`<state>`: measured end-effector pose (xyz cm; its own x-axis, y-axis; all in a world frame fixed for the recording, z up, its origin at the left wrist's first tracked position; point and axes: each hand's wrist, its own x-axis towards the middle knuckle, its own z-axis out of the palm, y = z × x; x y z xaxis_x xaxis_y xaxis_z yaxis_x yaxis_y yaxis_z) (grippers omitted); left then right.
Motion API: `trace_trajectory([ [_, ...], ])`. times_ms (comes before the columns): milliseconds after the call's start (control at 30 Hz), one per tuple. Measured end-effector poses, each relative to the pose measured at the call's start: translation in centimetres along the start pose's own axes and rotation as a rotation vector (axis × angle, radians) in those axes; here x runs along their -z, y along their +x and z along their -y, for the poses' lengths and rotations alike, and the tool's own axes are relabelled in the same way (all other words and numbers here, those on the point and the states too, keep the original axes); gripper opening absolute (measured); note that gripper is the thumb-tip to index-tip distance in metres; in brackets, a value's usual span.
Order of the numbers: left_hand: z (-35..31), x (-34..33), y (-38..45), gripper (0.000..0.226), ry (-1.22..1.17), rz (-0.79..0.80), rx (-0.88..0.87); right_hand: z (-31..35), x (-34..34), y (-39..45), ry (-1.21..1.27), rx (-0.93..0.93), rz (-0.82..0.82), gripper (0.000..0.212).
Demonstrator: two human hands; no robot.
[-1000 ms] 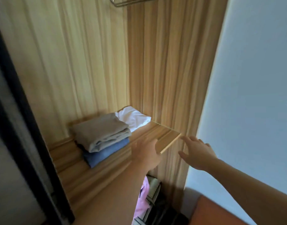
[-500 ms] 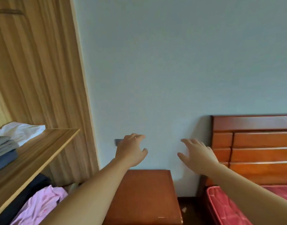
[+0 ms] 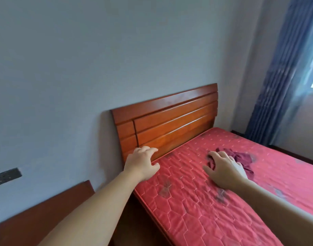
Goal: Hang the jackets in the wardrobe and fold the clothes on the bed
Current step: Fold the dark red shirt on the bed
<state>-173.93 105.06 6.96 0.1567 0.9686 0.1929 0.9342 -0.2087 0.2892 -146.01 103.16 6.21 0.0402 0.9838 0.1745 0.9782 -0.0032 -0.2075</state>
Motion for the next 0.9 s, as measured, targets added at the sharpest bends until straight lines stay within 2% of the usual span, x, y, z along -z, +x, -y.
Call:
trace_trajectory([
  [300,-2.4,-5.1,10.1,0.058,-0.052,0.102,-0.163,-5.8,-0.9,3.6,-0.048,-0.228,0.035,0.065],
  [600,-13.4,-14.0,22.8,0.058,-0.058,0.241,-0.359,-17.6,-2.4,9.2,-0.029,-0.455,0.022,0.066],
  [767,-17.2,-20.1,30.7,0.058,0.024,0.330,-0.351,-24.8,-5.8,16.1,0.080,-0.502,0.049,0.068],
  [900,-19.5,-25.0,36.8,0.057,0.034,0.376,-0.344,-30.0,-8.9,20.9,0.078,-0.528,0.096,0.067],
])
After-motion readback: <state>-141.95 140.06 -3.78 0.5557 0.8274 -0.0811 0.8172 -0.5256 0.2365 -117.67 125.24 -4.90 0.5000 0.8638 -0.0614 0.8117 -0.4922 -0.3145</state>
